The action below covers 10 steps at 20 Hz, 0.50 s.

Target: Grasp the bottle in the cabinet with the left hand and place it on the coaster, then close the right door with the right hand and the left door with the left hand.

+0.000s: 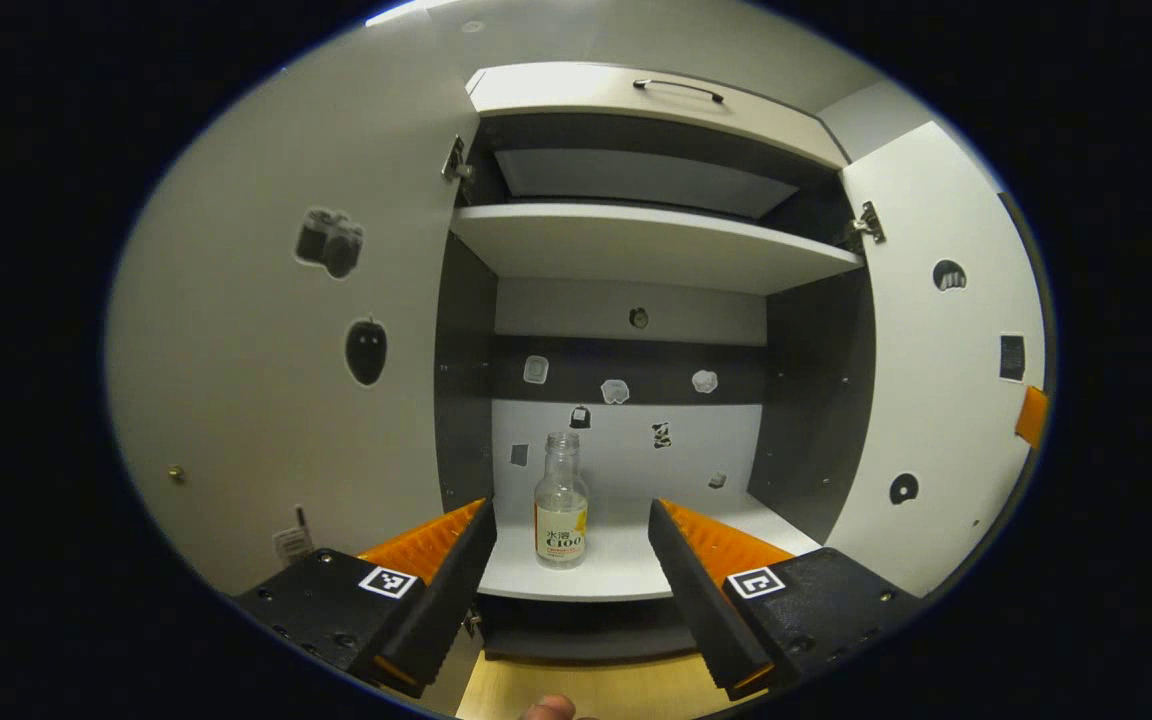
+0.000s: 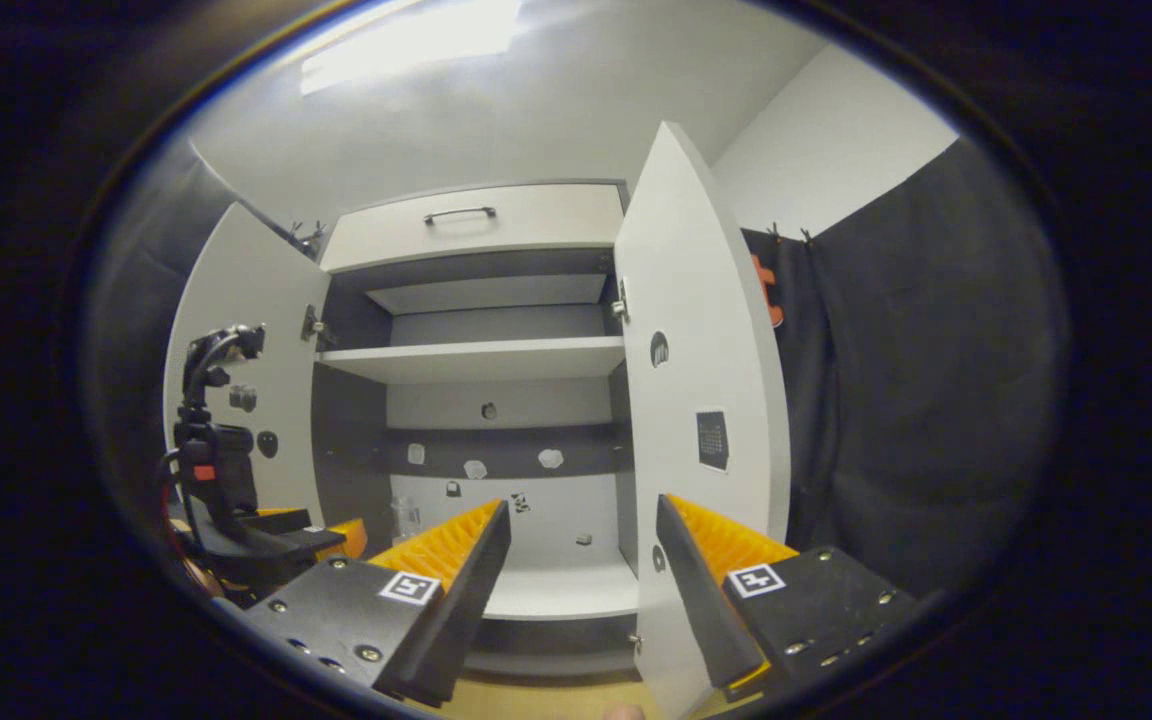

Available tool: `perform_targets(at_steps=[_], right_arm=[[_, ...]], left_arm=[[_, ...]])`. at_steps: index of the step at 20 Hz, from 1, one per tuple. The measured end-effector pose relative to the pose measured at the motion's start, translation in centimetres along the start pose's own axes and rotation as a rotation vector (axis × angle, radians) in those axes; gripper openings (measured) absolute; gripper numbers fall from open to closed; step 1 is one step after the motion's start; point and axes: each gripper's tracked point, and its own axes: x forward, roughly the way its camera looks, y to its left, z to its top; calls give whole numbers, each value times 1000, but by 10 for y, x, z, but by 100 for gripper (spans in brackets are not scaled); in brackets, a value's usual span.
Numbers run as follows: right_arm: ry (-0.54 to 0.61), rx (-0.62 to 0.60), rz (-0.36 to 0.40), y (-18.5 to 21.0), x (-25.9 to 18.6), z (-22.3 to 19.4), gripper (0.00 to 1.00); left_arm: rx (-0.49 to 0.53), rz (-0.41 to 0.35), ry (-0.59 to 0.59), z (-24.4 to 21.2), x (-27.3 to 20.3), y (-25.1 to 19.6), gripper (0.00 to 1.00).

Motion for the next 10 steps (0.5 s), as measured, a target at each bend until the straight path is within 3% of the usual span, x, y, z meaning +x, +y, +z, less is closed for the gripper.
perform_targets(at_steps=[10], right_arm=[[23, -68, -121, -24, -4, -8, 92]], left_arm=[[0, 21, 105, -62, 131, 7, 97]])
